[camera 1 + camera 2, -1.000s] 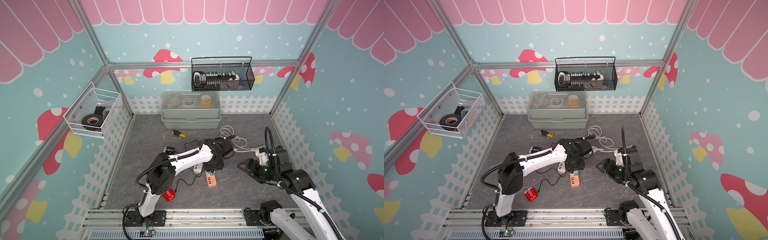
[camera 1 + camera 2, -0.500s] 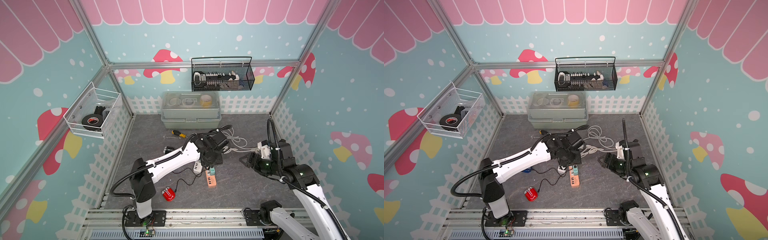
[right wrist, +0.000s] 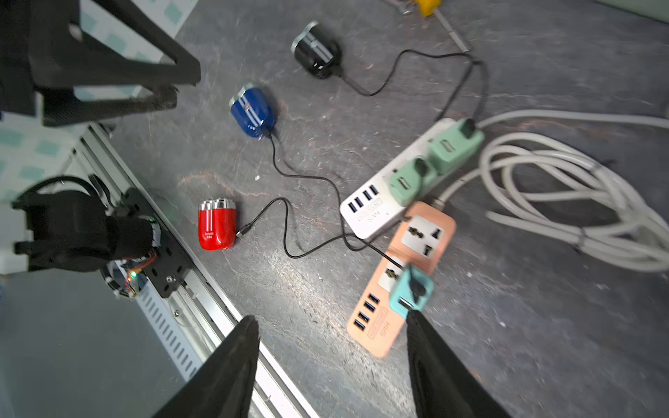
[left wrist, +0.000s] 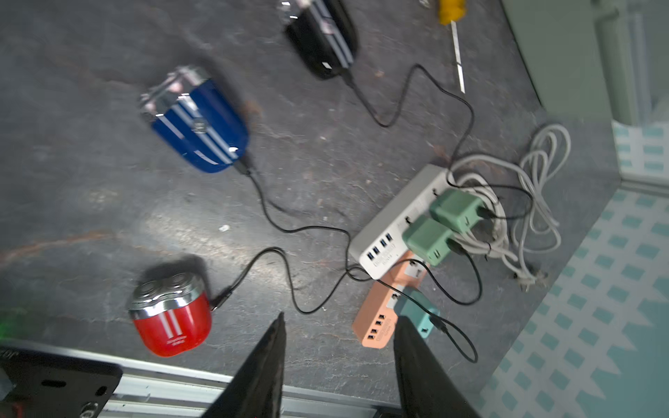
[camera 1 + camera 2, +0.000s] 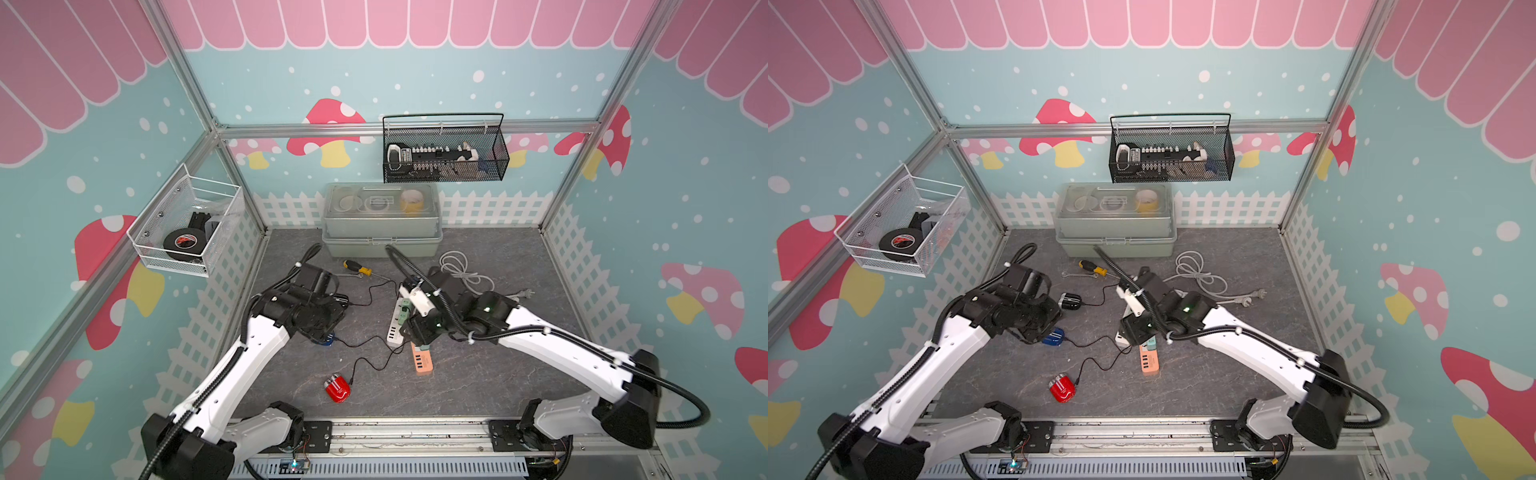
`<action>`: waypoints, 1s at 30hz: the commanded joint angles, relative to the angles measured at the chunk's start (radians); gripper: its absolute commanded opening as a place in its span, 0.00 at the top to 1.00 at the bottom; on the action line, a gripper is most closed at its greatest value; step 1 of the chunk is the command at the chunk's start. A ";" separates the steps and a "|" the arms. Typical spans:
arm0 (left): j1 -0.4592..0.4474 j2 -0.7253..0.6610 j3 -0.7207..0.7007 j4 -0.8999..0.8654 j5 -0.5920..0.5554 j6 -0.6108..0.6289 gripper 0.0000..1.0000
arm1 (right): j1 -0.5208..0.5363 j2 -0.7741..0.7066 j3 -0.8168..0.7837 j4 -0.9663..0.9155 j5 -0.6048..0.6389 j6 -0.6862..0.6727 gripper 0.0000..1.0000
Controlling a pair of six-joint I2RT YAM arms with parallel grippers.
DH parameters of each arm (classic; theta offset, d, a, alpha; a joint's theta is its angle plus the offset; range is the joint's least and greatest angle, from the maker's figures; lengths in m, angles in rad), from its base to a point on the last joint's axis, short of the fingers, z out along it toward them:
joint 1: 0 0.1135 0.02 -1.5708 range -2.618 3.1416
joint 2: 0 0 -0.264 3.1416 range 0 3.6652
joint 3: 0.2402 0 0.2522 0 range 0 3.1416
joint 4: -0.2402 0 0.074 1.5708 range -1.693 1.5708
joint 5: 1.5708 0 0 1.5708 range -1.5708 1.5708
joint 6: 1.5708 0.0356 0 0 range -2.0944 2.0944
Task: Charge the electric shaver
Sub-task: Pick up the charging cable from the center of the board.
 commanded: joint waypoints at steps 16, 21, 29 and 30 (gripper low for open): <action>0.221 -0.369 -0.265 -0.143 0.082 -0.115 0.63 | 0.126 0.630 0.295 -0.015 -0.100 -0.145 0.42; 0.222 -0.363 -0.258 -0.149 0.086 -0.101 0.64 | 0.130 0.685 0.327 -0.024 -0.124 -0.128 0.45; 0.222 -0.357 -0.241 -0.153 0.090 -0.085 0.66 | 0.130 0.744 0.353 -0.033 -0.129 -0.111 0.62; 0.221 -0.357 -0.240 -0.151 0.090 -0.084 0.66 | 0.130 0.748 0.359 -0.031 -0.136 -0.107 0.67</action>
